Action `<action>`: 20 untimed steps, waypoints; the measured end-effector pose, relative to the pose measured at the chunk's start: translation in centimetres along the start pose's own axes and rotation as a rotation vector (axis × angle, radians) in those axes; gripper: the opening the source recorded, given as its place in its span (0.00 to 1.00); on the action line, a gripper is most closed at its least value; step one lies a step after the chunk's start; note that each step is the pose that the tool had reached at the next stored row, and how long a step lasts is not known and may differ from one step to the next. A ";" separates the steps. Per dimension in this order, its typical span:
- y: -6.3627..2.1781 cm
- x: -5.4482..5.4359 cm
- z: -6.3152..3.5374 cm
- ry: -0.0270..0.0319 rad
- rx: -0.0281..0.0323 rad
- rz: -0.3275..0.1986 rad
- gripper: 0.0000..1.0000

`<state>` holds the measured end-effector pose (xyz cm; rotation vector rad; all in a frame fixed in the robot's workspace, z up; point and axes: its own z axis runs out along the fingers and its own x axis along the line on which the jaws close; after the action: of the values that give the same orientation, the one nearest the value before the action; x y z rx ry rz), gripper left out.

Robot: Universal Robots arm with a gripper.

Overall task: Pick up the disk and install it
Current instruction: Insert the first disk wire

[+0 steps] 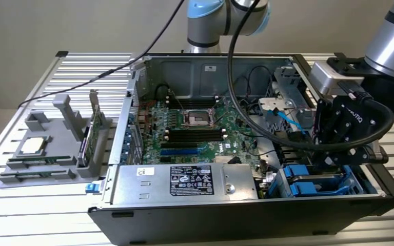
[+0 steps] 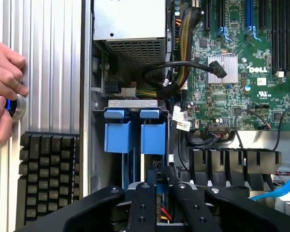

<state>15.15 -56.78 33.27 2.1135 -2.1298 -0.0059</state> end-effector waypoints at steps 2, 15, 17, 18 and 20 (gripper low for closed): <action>0.01 0.0 0.01 0.0002 -0.0003 0.000 0.30; 0.13 0.1 -1.07 0.0008 -0.0020 0.000 0.48; 0.18 0.2 -1.57 0.0003 -0.0023 0.000 0.48; 0.21 0.2 -1.82 0.0000 -0.0023 0.000 0.48; 0.32 0.3 -2.29 -0.0030 -0.0024 0.000 0.48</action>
<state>15.07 -56.82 35.60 2.1139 -2.1301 -0.0117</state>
